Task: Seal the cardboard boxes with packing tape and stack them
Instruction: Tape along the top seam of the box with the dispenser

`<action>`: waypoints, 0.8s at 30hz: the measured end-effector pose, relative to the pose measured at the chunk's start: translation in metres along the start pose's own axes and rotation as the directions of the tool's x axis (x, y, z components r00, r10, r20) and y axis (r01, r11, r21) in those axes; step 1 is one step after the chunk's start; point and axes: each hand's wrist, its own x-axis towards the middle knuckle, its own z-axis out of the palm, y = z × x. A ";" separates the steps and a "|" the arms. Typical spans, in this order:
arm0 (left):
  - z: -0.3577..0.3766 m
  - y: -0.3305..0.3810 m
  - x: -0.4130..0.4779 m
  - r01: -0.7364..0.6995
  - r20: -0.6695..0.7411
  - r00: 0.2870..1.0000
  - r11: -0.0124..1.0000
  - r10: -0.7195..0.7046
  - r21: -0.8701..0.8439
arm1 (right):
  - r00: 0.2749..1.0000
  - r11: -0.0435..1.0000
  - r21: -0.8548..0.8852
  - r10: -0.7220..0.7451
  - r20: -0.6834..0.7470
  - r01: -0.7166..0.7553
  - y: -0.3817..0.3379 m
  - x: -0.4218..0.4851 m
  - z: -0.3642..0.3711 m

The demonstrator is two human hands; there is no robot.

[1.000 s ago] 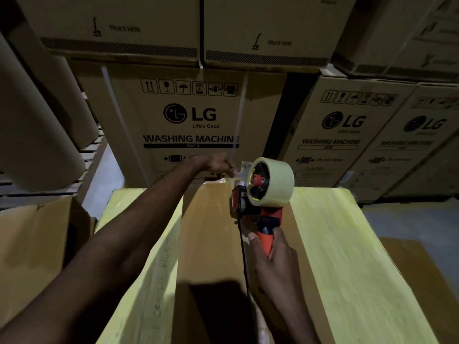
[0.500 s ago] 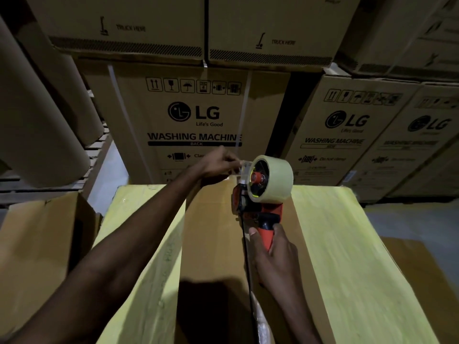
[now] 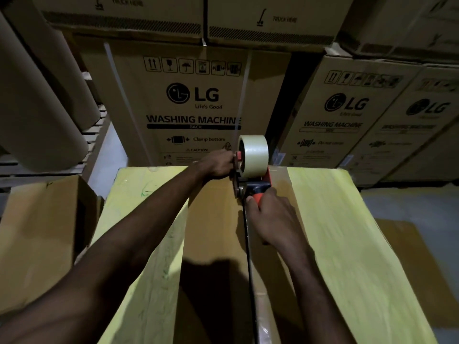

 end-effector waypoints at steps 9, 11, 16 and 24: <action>-0.001 -0.003 0.003 0.053 0.023 0.998 0.989 -0.057 0.135 | 0.999 0.999 0.015 0.039 0.025 -0.039 -0.009 -0.012 0.000; -0.003 0.001 0.001 0.056 0.025 0.998 0.991 -0.059 0.123 | 0.998 0.999 0.007 0.053 0.027 -0.053 -0.004 -0.028 0.003; -0.001 0.003 -0.001 0.061 0.012 0.998 0.995 -0.062 0.085 | 0.998 0.998 0.029 0.047 0.038 -0.049 0.018 -0.082 0.005; 0.007 0.020 -0.025 -0.093 -0.029 0.994 0.953 0.106 0.288 | 0.995 0.995 0.042 0.094 0.015 -0.095 0.020 -0.111 0.013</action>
